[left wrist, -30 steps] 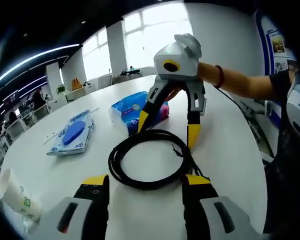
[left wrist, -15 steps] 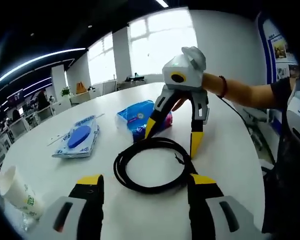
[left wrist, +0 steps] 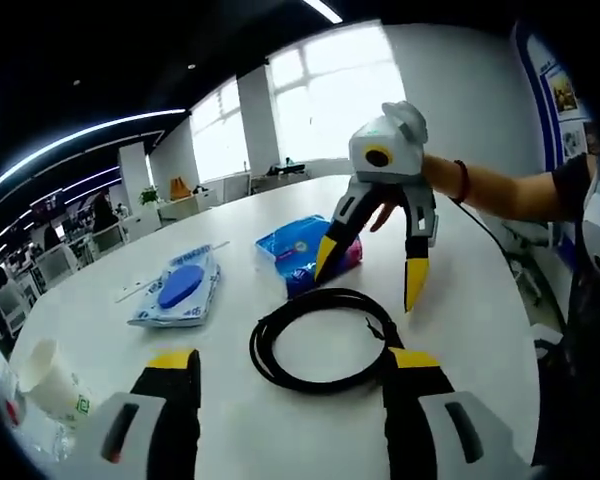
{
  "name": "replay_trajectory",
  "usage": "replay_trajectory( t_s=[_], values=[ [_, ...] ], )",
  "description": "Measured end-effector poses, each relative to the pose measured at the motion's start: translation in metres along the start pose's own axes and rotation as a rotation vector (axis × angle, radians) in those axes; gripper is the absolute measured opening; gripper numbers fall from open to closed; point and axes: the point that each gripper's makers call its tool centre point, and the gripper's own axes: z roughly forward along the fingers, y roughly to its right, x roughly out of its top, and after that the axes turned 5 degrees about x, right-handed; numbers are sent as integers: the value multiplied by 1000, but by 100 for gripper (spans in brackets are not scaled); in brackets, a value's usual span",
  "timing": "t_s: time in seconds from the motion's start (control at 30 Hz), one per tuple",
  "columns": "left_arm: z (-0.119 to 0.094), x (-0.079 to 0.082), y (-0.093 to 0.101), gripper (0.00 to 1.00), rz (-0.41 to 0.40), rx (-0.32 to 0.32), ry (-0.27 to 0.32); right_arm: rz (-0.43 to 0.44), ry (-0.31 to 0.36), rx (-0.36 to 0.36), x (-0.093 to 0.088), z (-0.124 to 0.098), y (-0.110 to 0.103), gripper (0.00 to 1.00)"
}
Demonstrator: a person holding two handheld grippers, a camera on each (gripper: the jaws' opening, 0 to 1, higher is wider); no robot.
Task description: Arrange the tabletop items into an orderly group along one side of the table until the central work area is clear of visible clutter.
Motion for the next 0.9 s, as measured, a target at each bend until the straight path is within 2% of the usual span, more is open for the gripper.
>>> replay_trajectory(
  t_s=[0.23, 0.43, 0.73, 0.9],
  values=[
    [-4, 10, -3, 74, -10, 24, 52, -11, 54, -43, 13, -10, 0, 60],
    [-5, 13, -3, 74, 7, 42, 61, -24, 85, -63, 19, -15, -2, 60],
    [-7, 22, -10, 75, -13, 67, 104, -19, 108, -105, 20, -22, 6, 60],
    [-6, 22, -11, 77, -15, 66, 110, -11, 129, -116, 21, -24, 10, 59]
  ],
)
